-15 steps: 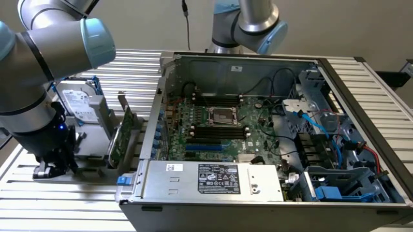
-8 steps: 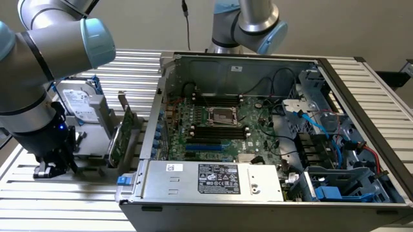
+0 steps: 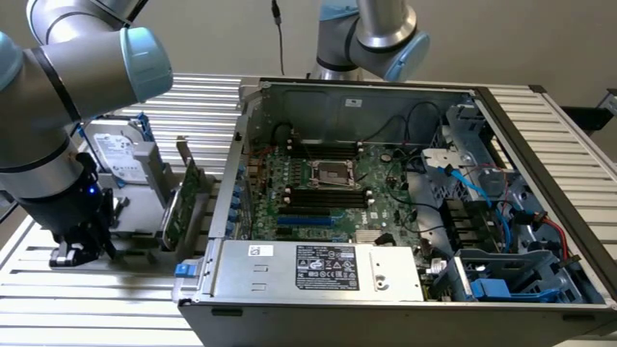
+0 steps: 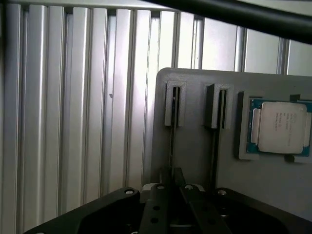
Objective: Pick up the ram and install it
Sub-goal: 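Pick up the ram and move it above insertion slot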
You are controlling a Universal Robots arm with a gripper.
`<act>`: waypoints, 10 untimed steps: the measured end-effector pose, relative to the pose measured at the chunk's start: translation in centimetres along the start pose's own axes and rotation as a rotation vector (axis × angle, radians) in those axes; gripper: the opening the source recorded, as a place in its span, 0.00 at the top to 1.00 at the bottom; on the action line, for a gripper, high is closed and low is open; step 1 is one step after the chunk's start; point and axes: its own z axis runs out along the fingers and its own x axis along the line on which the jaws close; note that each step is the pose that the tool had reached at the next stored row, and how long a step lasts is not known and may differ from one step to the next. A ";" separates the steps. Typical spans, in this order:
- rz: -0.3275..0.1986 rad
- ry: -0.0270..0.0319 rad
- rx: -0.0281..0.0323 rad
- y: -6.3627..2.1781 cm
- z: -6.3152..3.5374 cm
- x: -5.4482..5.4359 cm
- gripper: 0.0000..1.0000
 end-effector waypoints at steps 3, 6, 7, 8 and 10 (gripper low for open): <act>0.010 -0.0004 -0.0002 0.00 0.00 0.0 0.86; 0.017 -0.0007 -0.0006 0.00 0.00 0.0 0.86; 0.019 -0.0008 -0.0008 0.00 0.00 0.0 0.86; 0.020 -0.0009 -0.0009 0.00 0.00 0.0 0.86; 0.022 -0.0010 -0.0014 0.01 -0.06 0.0 0.86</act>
